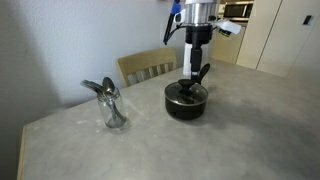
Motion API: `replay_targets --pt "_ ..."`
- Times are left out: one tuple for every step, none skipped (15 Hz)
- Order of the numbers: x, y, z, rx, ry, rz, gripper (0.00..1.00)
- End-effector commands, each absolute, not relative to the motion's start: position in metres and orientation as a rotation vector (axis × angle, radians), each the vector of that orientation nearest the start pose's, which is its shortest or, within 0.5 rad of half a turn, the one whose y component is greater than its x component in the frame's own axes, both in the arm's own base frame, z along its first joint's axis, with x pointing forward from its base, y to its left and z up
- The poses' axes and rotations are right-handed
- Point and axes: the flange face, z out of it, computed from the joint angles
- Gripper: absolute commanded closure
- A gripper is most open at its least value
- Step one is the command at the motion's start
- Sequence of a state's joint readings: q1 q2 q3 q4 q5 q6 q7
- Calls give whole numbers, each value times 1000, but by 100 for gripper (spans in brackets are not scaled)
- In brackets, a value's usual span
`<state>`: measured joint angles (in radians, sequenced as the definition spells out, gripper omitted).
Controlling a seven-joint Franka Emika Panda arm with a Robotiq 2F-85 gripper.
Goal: Take the lid off of the pot and put it on the table
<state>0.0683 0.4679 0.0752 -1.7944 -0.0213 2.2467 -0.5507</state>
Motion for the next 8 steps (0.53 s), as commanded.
replay_targets --pt "662 87 272 -2913 -1103 44 0" --pt "665 90 268 -2910 -1105 43 0" --pt "667 94 265 -2903 -1110 46 0" --pt "670 98 262 -2900 -1114 45 0" --pt "671 101 258 -2896 -1121 52 0" --pt "673 104 255 -2893 -1128 58 0" --pt "674 106 254 -2889 -1132 63 0" --pt "675 107 252 -2890 -1135 71 0"
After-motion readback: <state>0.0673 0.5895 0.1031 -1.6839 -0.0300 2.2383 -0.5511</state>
